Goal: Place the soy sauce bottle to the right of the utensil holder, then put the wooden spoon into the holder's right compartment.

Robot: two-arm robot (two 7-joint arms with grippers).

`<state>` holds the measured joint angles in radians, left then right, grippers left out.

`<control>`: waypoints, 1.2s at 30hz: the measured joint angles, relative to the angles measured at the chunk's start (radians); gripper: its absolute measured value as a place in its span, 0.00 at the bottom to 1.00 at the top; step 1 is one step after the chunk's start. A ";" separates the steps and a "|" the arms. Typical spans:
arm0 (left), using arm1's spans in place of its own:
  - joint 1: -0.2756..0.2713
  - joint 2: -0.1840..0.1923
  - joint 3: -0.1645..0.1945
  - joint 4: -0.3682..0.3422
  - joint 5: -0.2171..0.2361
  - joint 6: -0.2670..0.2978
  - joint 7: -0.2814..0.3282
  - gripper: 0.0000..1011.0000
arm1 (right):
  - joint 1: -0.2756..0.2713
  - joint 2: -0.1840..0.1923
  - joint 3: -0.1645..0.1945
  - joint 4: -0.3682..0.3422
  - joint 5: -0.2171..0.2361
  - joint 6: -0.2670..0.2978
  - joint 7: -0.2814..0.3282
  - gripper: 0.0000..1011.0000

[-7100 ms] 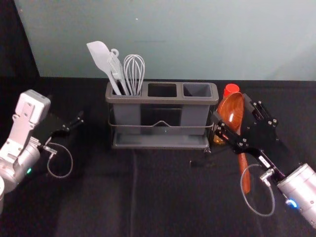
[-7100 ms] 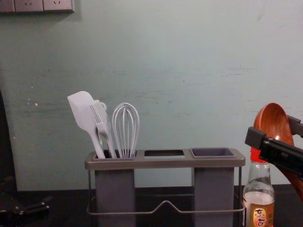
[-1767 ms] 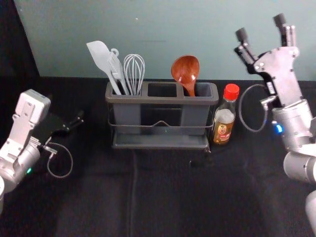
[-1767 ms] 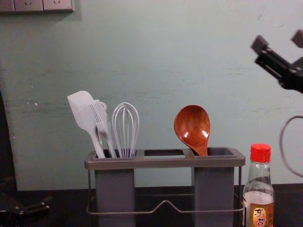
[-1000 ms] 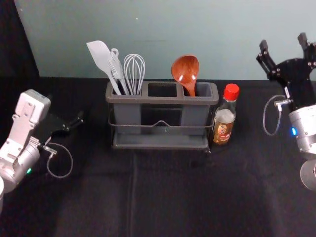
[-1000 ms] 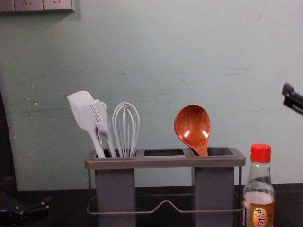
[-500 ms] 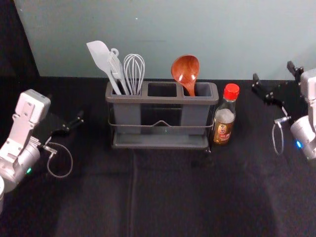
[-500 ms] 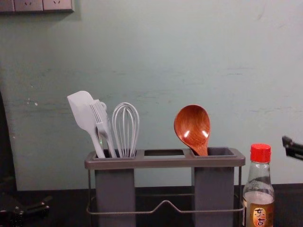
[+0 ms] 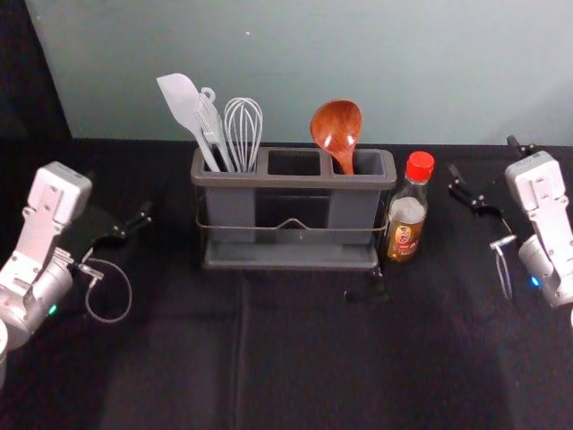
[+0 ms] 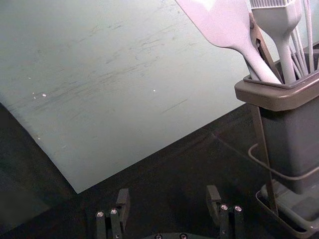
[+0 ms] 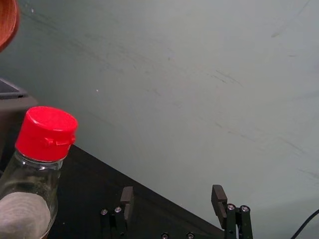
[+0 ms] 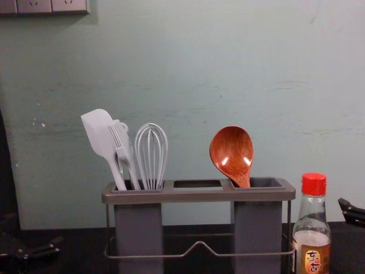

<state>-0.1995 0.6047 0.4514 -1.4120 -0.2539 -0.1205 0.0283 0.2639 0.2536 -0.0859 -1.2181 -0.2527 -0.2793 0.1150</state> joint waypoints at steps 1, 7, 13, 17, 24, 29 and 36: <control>0.000 0.000 0.000 0.000 0.000 0.000 0.000 0.99 | 0.000 0.001 -0.002 0.000 -0.001 0.000 -0.002 0.99; 0.000 0.000 0.000 0.000 0.000 0.000 0.000 0.99 | 0.001 0.003 -0.008 -0.005 -0.002 0.008 -0.014 0.99; 0.000 0.000 0.000 0.000 0.000 0.000 0.000 0.99 | -0.004 0.003 -0.008 -0.027 0.014 0.070 -0.003 0.99; 0.000 0.000 0.000 0.000 0.000 0.000 0.000 0.99 | -0.006 0.005 -0.007 -0.043 0.028 0.117 0.014 0.99; 0.000 0.000 0.000 0.000 0.000 0.000 0.000 0.99 | -0.005 0.007 -0.008 -0.047 0.044 0.136 0.028 0.99; 0.000 0.000 0.000 0.000 0.000 0.000 0.000 0.99 | -0.005 0.007 -0.008 -0.047 0.043 0.136 0.028 0.99; 0.000 0.000 0.000 0.000 0.000 0.000 0.000 0.99 | -0.005 0.007 -0.007 -0.047 0.042 0.135 0.028 0.99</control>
<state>-0.1995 0.6047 0.4514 -1.4120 -0.2539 -0.1205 0.0283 0.2589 0.2601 -0.0931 -1.2646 -0.2104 -0.1441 0.1433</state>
